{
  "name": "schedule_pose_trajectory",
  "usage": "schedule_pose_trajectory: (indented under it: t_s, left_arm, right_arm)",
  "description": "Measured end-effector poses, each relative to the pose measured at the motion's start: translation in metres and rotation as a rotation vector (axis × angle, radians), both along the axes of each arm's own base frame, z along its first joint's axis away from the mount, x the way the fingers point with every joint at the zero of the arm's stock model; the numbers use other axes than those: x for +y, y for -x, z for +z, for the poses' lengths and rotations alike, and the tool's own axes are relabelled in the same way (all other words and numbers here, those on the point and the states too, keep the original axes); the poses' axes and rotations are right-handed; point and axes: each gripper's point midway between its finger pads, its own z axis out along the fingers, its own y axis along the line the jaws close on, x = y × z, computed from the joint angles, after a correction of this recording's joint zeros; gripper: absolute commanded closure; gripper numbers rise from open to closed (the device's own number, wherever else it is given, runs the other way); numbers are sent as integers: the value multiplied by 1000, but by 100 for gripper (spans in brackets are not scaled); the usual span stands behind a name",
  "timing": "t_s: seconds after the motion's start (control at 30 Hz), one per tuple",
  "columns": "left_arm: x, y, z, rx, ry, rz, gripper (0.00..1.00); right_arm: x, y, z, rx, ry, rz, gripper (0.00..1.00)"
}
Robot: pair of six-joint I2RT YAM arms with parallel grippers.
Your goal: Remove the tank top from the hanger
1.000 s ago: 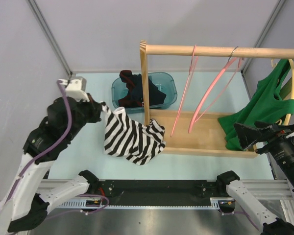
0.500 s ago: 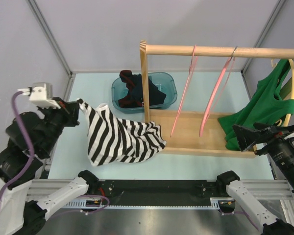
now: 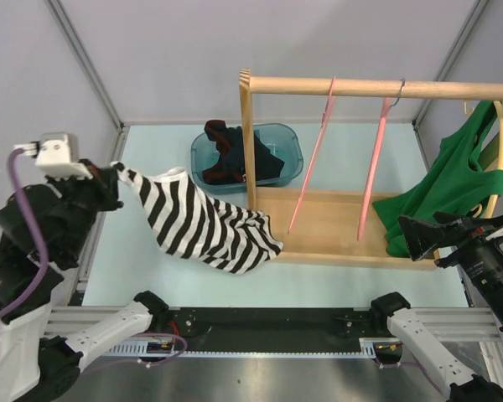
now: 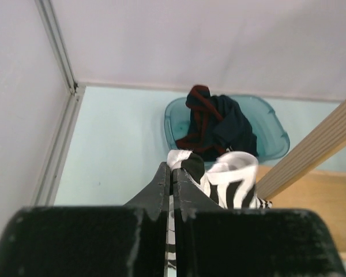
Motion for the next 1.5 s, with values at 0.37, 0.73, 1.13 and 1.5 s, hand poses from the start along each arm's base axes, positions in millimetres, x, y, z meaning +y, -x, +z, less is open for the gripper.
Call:
schedule_pose_trajectory:
  t_s: [0.37, 0.73, 1.13, 1.5]
  left_arm:
    - [21, 8, 16, -56, -24, 68, 99]
    - [-45, -28, -91, 145, -15, -114, 100]
    - [-99, -24, -220, 467, 84, -270, 95]
    - [-94, -9, -293, 622, 259, -188, 96]
  right_arm:
    - [0, 0, 0, 1, 0, 2, 1]
    - [8, -7, -15, 41, 9, 29, 1]
    - [10, -6, -18, 47, 10, 40, 0]
    - [10, -3, -25, 57, 2, 45, 0]
